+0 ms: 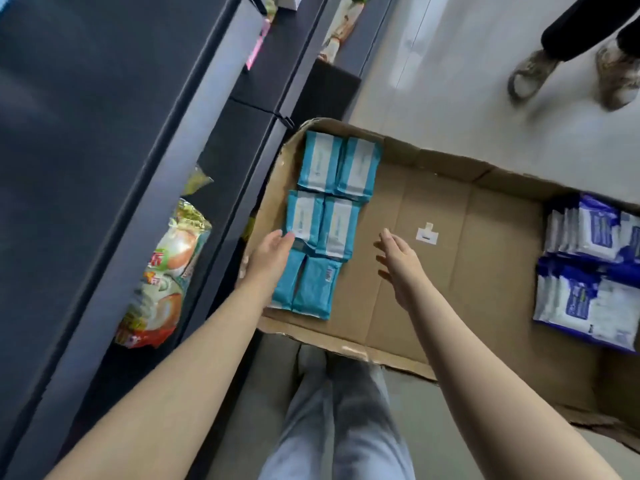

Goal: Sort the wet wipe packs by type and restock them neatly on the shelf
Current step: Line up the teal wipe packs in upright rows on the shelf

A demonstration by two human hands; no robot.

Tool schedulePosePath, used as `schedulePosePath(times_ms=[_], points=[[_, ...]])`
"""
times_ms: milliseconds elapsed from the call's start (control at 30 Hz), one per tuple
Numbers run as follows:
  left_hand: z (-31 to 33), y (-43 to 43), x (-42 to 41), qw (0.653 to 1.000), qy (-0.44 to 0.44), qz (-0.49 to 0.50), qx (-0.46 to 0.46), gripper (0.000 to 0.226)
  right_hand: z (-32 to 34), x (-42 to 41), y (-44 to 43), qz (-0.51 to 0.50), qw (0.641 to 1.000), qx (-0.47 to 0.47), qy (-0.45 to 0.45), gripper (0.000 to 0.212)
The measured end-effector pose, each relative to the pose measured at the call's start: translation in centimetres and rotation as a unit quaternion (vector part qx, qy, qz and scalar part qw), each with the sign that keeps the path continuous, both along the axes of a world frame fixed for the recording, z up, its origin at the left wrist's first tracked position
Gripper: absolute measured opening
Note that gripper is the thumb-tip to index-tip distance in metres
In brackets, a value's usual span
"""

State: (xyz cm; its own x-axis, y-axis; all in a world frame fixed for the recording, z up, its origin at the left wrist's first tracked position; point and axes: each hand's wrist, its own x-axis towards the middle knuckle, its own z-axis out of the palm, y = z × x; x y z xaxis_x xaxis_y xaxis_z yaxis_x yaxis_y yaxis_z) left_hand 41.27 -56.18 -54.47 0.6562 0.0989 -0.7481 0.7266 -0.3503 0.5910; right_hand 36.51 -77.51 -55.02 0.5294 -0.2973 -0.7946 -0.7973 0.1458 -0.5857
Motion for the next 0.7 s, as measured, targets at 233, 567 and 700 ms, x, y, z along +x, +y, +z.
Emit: schedulePosePath(times_ms=[233,567,700], points=[[-8.4,-1.5,3.9,0.998,-0.004,0.055,0.007,0.062,-8.8,3.4,1.6,0.037,0.999,0.028,-0.006,0.052],[-10.7,-1.5,4.7,0.992,-0.056,0.008,0.116,0.038,-11.3,3.8,1.9,0.001,0.998,-0.04,-0.04,0.043],[-10.6,-1.9,4.5,0.99,-0.063,0.014,0.125,0.018,-10.9,4.3,1.5,-0.003,1.0,-0.007,-0.027,0.03]])
